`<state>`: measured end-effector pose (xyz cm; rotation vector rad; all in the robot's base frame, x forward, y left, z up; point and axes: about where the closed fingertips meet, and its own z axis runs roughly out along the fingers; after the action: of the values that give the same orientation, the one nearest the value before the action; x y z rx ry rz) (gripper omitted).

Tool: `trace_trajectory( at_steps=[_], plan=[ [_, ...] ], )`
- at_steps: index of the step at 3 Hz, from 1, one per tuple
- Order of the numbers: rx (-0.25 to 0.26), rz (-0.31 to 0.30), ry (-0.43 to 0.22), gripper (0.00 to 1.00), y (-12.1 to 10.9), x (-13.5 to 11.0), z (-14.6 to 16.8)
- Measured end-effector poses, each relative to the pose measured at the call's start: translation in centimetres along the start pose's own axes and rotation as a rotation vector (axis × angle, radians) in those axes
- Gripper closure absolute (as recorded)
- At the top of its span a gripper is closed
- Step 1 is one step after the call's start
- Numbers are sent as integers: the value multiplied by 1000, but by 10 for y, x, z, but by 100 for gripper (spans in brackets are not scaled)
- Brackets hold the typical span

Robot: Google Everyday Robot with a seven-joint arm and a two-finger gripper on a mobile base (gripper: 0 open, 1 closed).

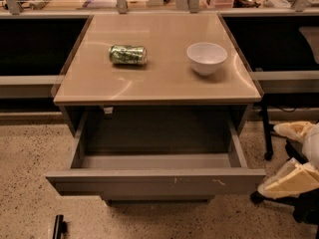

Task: Close top drawer

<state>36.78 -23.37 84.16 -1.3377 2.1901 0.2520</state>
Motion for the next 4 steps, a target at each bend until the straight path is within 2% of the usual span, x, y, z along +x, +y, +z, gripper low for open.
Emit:
trace_trajectory(
  at_steps=[1, 3, 4],
  plan=[
    [-8, -55, 33, 45, -6, -15, -6],
    [-8, -55, 33, 91, -6, -15, -6],
    [-8, -55, 33, 100, -6, -15, -6]
  ],
)
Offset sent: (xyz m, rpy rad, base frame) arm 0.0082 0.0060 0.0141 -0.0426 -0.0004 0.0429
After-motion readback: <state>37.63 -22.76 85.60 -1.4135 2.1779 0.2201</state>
